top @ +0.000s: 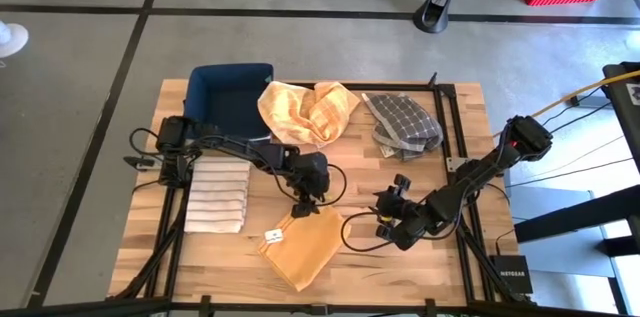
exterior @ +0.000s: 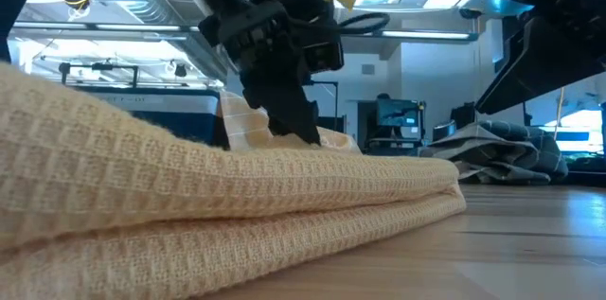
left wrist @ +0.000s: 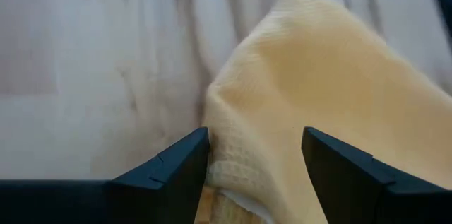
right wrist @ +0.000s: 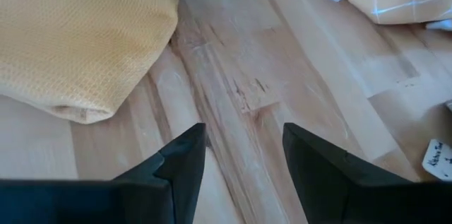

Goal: Fold towel
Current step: Fold the orange towel

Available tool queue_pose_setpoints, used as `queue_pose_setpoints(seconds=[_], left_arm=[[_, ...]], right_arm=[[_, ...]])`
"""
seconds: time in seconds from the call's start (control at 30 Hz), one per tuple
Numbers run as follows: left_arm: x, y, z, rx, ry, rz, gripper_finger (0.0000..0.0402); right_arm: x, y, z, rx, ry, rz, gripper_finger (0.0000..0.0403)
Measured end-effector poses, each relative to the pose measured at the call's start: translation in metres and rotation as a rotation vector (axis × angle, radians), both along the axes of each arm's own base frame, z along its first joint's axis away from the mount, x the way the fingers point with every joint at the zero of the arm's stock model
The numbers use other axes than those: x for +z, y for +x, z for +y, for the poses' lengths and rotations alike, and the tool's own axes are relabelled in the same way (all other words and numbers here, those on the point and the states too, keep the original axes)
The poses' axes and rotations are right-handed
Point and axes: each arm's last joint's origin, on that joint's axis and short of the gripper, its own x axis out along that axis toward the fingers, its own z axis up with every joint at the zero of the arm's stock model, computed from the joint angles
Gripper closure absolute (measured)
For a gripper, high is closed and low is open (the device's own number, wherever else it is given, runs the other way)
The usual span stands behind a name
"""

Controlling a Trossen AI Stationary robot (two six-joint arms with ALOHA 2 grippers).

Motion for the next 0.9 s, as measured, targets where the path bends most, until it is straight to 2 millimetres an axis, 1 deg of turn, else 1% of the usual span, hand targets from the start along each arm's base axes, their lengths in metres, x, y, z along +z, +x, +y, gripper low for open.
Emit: queue_pose_setpoints(seconds=[0.1,0.17,0.23,0.33,0.5,0.53,0.67,0.73,0.8,0.9], left_arm=[[-0.009,0.001,0.001,0.024,0.028,0.032,0.0182],[-0.020,0.000,0.001,0.033,0.023,0.081,0.0186],[-0.022,0.001,0.000,0.053,0.012,0.093,0.0202],[-0.023,0.001,0.000,0.102,-0.011,0.119,0.0254],[-0.019,-0.007,-0.001,0.191,0.002,0.197,0.0377],[-0.017,-0.009,-0.003,0.218,0.023,0.214,0.0387],[-0.005,-0.023,-0.010,0.316,0.164,0.286,0.0381],[0.005,-0.033,-0.012,0.355,0.233,0.320,0.0384],[0.013,-0.043,-0.012,0.409,0.327,0.359,0.0392],[0.018,-0.060,-0.007,0.479,0.496,0.455,0.0395]], right_arm=[[0.000,0.001,0.000,-0.008,-0.014,-0.011,0.0210],[0.000,0.001,0.000,-0.009,-0.017,-0.015,0.0210],[0.000,0.001,0.000,-0.009,-0.020,-0.017,0.0210],[0.000,0.001,0.000,-0.009,-0.021,-0.015,0.0210],[0.000,0.001,0.000,-0.010,-0.025,-0.017,0.0210],[0.000,0.001,0.000,-0.010,-0.025,-0.018,0.0210],[0.000,0.001,0.000,-0.009,-0.024,-0.019,0.0210],[0.000,0.001,0.000,-0.009,-0.025,-0.018,0.0210],[0.000,0.001,0.000,-0.007,-0.027,-0.018,0.0210],[0.000,0.001,0.000,-0.006,-0.028,-0.020,0.0210]])
